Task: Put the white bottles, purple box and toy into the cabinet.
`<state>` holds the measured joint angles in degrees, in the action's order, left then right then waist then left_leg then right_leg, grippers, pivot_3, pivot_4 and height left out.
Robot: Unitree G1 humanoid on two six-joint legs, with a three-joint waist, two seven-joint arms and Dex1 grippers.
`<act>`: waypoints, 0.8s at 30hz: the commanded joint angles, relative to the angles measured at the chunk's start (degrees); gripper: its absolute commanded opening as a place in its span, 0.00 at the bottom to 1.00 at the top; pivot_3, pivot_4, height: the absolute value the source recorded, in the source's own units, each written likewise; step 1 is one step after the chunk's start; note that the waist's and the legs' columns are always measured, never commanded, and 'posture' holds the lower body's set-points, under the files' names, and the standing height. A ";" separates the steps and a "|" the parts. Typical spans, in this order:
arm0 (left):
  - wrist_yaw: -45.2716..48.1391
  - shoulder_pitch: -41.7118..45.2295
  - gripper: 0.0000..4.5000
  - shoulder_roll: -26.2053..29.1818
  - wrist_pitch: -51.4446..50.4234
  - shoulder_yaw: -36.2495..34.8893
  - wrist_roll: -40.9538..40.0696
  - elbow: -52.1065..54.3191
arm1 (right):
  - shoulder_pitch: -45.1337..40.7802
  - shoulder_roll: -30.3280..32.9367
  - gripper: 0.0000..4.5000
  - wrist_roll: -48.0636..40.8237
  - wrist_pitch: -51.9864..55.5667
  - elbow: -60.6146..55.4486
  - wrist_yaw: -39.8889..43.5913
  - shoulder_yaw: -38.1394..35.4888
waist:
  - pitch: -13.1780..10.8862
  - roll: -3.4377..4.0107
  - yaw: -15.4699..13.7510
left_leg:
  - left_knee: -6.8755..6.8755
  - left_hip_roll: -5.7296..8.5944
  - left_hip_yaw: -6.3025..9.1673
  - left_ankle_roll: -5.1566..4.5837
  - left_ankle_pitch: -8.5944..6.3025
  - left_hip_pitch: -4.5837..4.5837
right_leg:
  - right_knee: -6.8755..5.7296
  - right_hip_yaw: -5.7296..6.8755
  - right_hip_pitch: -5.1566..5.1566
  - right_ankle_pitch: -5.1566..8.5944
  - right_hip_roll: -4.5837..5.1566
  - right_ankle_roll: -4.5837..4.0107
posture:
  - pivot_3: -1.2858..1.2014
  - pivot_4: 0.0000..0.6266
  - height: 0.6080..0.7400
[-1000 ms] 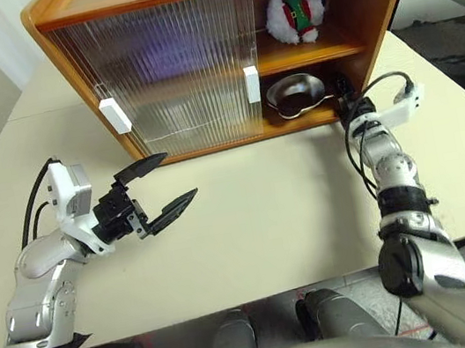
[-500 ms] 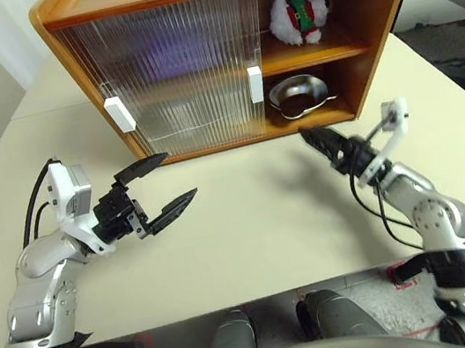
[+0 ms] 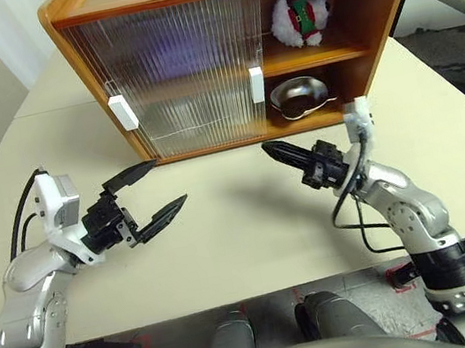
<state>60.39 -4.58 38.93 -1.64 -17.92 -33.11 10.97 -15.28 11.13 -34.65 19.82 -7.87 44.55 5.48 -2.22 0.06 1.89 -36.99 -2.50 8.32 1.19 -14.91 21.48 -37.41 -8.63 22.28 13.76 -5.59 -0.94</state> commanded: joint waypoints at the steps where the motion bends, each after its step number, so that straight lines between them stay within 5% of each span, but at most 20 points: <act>1: -0.24 -0.40 1.00 0.26 0.36 -0.51 0.50 0.54 | -3.05 -2.38 0.01 2.90 0.41 2.63 -3.28 1.54 | 0.01 -0.02 -0.12 | 0.00 -0.03 0.01 0.00 0.00 0.00 | 0.00 0.03 0.01 -0.06 -0.01 -0.11 | 0.53 0.07 1.00; 11: -0.66 0.27 1.00 0.07 0.55 0.09 0.72 0.27 | -9.95 -10.63 0.01 4.02 -0.02 8.10 -11.46 -0.99 | 0.07 -0.10 -0.44 | 0.08 -0.20 0.07 0.02 -0.01 0.06 | 0.00 0.09 0.20 -0.40 -0.22 -0.84 | 0.53 0.07 1.00; 24: -1.21 0.16 1.00 0.01 0.30 0.18 0.77 0.96 | -16.99 -12.51 0.01 5.65 -1.84 16.49 -13.51 -4.04 | 0.09 -0.13 -0.77 | 0.11 -0.68 0.15 0.03 -0.02 0.05 | 0.00 0.18 0.24 -0.56 -0.69 -1.20 | 0.54 0.07 1.00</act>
<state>59.35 -4.17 38.93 -1.41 -17.92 -33.00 11.23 -31.64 -1.48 -29.71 18.78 7.37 31.52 2.42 -2.13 -0.07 1.12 -36.88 -3.21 8.47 1.21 -14.92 21.53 -37.41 -8.44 22.53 13.16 -6.30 -2.20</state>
